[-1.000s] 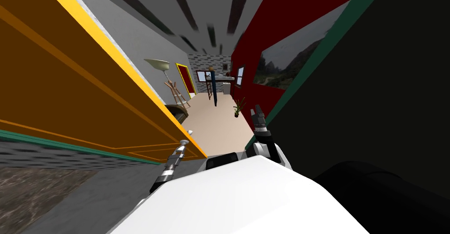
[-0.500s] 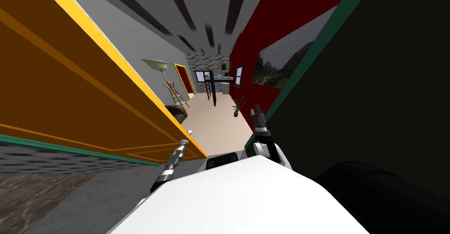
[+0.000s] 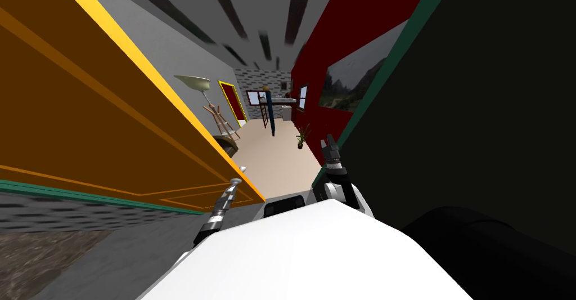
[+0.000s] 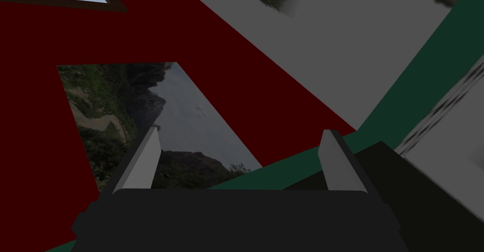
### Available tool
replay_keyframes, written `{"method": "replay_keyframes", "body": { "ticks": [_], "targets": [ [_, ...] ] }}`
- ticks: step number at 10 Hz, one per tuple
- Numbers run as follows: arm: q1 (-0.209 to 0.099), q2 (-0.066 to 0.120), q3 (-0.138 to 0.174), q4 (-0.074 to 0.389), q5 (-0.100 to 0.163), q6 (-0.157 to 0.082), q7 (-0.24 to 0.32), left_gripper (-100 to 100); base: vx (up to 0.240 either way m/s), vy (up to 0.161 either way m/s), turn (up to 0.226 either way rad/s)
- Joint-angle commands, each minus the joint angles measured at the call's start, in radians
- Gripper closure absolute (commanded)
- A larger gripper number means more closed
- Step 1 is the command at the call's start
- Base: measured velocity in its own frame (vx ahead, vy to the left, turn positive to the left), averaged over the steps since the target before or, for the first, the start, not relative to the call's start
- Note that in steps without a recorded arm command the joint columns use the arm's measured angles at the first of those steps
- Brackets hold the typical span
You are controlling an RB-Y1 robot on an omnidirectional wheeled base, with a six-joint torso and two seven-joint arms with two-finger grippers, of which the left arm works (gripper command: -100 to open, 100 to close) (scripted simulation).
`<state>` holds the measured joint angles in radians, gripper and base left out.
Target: Pull the door open
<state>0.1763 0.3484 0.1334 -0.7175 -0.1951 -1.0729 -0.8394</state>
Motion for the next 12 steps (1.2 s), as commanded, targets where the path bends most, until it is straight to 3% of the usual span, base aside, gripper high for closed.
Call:
{"method": "replay_keyframes", "body": {
  "ticks": [1,6,7,9,12],
  "targets": [
    [-0.001,-0.002,-0.003,0.001,0.007,0.001,0.031,100,-0.039,0.023,-0.040],
    [-0.011,-0.003,-0.020,0.000,0.056,0.013,0.160,100,-0.043,0.020,-0.067],
    [-0.011,-0.003,-0.020,0.000,0.056,0.013,0.173,100,-0.039,0.024,-0.041],
    [-0.016,-0.004,-0.029,0.000,0.083,0.020,0.234,100,-0.051,0.023,-0.080],
    [-0.019,-0.005,-0.033,-0.001,0.097,0.024,0.288,100,-0.044,0.022,-0.045]
  ]
}}
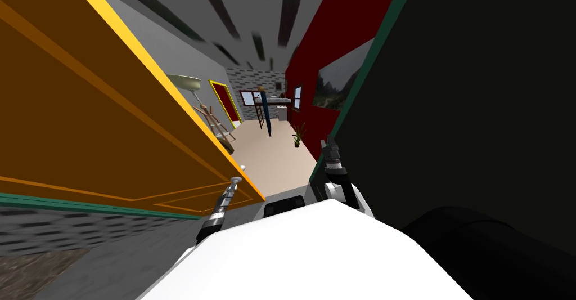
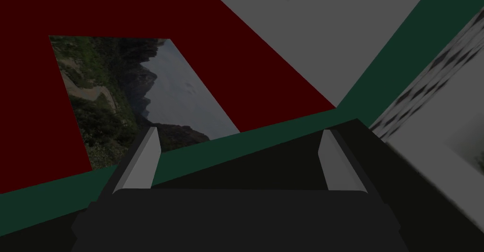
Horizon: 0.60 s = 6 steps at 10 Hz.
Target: Pull the door open
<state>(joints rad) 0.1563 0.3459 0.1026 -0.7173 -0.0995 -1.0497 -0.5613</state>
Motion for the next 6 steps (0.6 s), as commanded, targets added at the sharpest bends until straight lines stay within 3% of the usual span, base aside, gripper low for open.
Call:
{"method": "replay_keyframes", "body": {
  "ticks": [1,6],
  "targets": [
    [-0.002,-0.003,-0.008,-0.001,0.018,0.004,0.050,100,-0.044,0.022,-0.056],
    [-0.012,-0.004,-0.024,-0.002,0.065,0.016,0.171,100,-0.053,0.025,-0.072]
  ]
}}
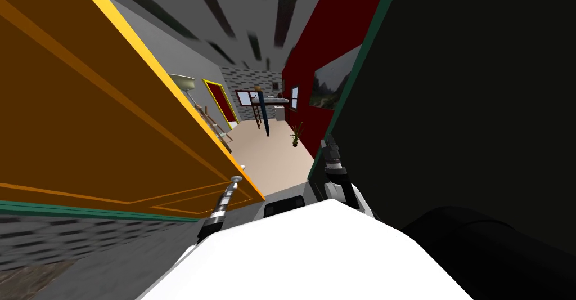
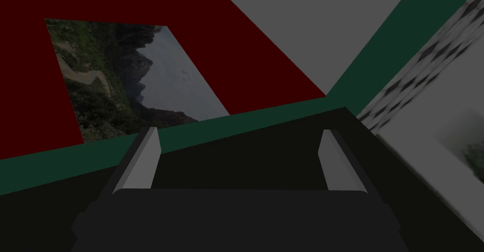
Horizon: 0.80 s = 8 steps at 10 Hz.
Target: Pull the door open
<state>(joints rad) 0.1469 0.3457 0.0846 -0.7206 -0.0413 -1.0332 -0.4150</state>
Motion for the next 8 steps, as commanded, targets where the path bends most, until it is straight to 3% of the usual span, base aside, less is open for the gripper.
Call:
{"method": "replay_keyframes", "body": {
  "ticks": [1,6,8],
  "targets": [
    [-0.006,-0.005,-0.011,0.001,0.024,0.004,0.050,100,-0.078,0.034,-0.112],
    [-0.013,-0.006,-0.023,0.001,0.059,0.013,0.150,100,-0.047,0.025,-0.063],
    [-0.020,-0.007,-0.035,0.000,0.095,0.022,0.216,100,-0.073,0.030,-0.093]
  ]
}}
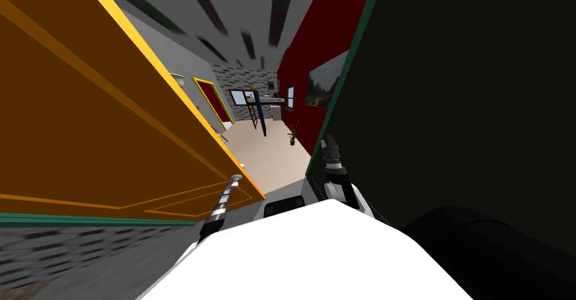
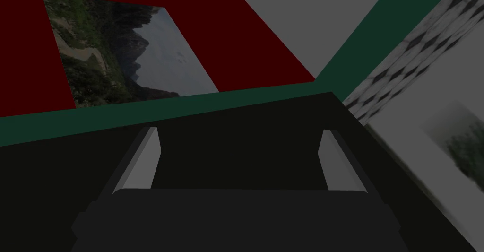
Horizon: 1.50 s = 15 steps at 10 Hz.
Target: Pull the door open
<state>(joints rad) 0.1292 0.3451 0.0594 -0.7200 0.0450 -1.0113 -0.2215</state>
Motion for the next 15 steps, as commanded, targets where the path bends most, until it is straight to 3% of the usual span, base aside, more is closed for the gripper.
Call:
{"method": "replay_keyframes", "body": {
  "ticks": [1,2,7,9,12,14,15],
  "targets": [
    [-0.002,-0.006,-0.009,0.000,0.008,0.000,0.039,100,-0.055,0.034,-0.071],
    [-0.006,-0.007,-0.016,-0.001,0.027,0.005,0.073,100,-0.060,0.031,-0.090],
    [-0.013,-0.008,-0.028,-0.001,0.064,0.014,0.164,100,-0.052,0.021,-0.058],
    [-0.021,-0.009,-0.040,-0.002,0.102,0.024,0.230,100,-0.069,0.030,-0.130],
    [-0.025,-0.010,-0.047,-0.002,0.121,0.029,0.289,100,-0.064,0.028,-0.055],
    [-0.032,-0.011,-0.059,-0.003,0.160,0.038,0.354,100,-0.073,0.026,-0.105],
    [-0.032,-0.011,-0.059,-0.003,0.160,0.038,0.372,100,-0.064,0.032,-0.052]
  ]
}}
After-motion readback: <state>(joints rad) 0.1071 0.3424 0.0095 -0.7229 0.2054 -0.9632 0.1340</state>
